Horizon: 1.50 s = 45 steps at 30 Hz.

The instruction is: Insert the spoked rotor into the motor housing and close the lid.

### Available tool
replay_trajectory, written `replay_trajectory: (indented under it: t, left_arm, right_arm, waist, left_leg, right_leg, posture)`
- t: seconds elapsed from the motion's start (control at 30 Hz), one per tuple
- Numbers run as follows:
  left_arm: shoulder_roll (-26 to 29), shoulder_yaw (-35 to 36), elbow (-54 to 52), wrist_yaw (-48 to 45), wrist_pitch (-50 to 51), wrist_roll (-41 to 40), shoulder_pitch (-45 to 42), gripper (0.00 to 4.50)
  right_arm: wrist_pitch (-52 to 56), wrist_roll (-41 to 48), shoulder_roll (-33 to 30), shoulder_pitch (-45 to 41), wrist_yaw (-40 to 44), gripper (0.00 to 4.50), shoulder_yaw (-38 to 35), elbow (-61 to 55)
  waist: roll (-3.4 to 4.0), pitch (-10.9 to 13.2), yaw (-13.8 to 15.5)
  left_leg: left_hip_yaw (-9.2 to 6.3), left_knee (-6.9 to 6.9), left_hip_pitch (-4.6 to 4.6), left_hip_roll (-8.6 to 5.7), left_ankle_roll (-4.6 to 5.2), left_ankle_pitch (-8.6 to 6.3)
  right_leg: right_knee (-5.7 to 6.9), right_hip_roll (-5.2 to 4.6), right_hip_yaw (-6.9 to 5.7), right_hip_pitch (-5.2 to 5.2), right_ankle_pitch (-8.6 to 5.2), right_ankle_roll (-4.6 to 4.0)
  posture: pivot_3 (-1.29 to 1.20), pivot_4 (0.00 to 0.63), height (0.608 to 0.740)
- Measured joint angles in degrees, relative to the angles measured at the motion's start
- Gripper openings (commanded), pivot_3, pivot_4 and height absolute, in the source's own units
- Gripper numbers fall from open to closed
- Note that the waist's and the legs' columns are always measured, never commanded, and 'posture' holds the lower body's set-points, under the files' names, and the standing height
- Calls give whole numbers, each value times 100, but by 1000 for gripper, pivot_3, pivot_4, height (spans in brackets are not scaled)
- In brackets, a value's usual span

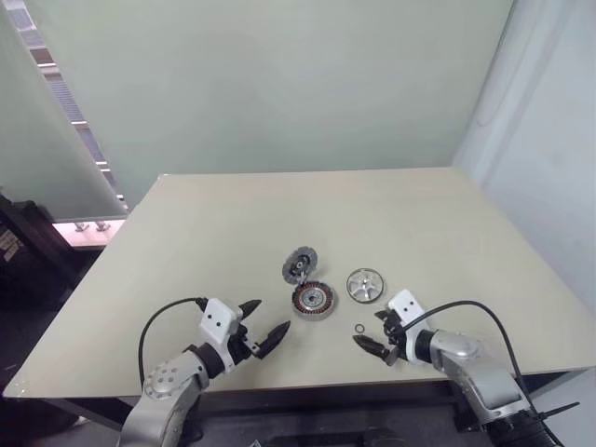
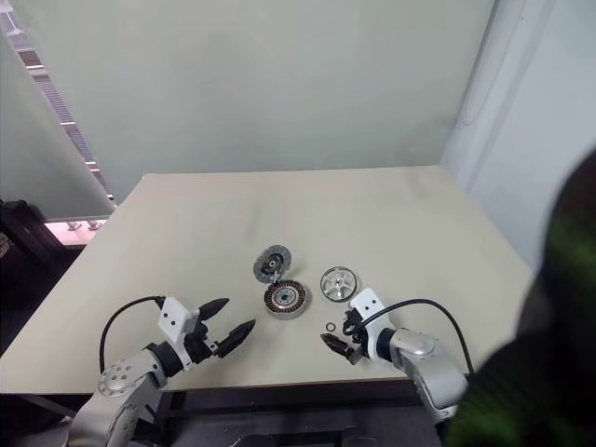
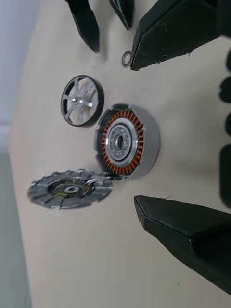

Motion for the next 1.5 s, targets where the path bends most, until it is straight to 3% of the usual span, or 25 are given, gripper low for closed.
replay_trajectory:
  t: [0.57, 0.67, 0.97, 1.5]
  left_arm:
    - [34, -134, 4, -44, 25, 105, 112, 4461]
    - [34, -138, 45, -45, 23, 110, 111, 4500]
    - [33, -174, 192, -54, -57, 118, 100, 4500]
    - [31, -173, 359, -80, -222, 209, 2, 4500]
  right_arm:
    - [-481, -290, 283, -279, -54, 4500, 194, 872]
    - [-574, -378, 301, -295, -86, 3966, 218, 936]
    - [-708, -572, 363, -340, -240, 823, 218, 1062]
    - [-151, -354, 474, -527, -225, 803, 71, 375]
  waist:
    - [0, 0, 0]
    - [0, -1, -3]
    - [-1, -2, -16]
    - [0, -1, -15]
  left_leg:
    - [1, 0, -2, 0, 1, 0]
    - [2, 0, 0, 1, 1, 0]
    - [3, -2, 2, 3, 1, 0]
    - [10, -2, 1, 7, 1, 1]
  right_leg:
    - [1, 1, 1, -3, 0, 0]
    - [2, 2, 2, -2, 0, 0]
    - [2, 4, 2, -3, 1, 0]
    - [4, 7, 7, -7, 1, 1]
  posture:
    - [0, 0, 740]
    - [0, 0, 740]
    - [0, 0, 740]
    - [0, 0, 740]
